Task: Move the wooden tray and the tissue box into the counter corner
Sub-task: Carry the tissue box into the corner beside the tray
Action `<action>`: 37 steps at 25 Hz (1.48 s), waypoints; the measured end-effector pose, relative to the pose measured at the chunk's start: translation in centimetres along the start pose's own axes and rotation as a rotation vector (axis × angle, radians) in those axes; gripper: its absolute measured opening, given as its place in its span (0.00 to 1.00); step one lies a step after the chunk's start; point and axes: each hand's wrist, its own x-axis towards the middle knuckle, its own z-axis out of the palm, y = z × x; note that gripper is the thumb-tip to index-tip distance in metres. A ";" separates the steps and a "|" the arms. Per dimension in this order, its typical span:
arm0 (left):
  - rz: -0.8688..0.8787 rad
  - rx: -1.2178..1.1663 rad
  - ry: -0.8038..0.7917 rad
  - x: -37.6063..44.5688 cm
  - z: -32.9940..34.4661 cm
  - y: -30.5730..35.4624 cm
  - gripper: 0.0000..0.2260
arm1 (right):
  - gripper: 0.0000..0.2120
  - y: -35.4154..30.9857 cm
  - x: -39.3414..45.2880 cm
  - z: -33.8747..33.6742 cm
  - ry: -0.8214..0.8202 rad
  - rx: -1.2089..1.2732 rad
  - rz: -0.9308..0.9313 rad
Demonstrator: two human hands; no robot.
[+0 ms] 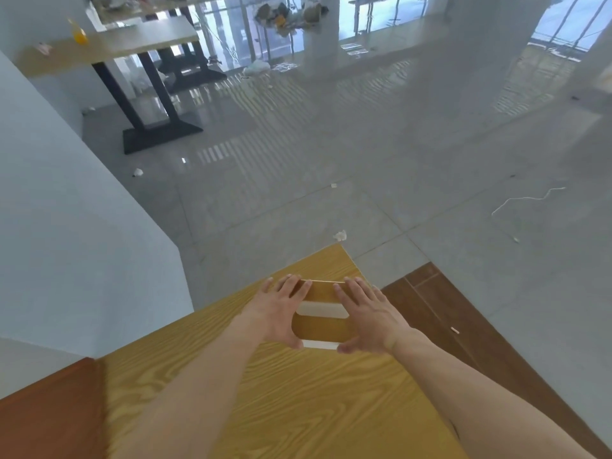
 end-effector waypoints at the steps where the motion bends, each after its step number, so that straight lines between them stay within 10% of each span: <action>1: -0.006 -0.003 0.009 -0.3 0.0 0.3 0.58 | 0.60 0.0 -0.1 -0.1 0.004 0.000 -0.011; 16: -0.335 -0.167 0.087 -15.6 -0.7 4.5 0.58 | 0.59 -5.9 -5.5 -5.1 0.037 -0.156 -0.385; 37: -0.993 -0.305 0.239 -58.0 12.5 8.1 0.56 | 0.55 -41.4 -18.9 -0.3 0.061 -0.320 -1.080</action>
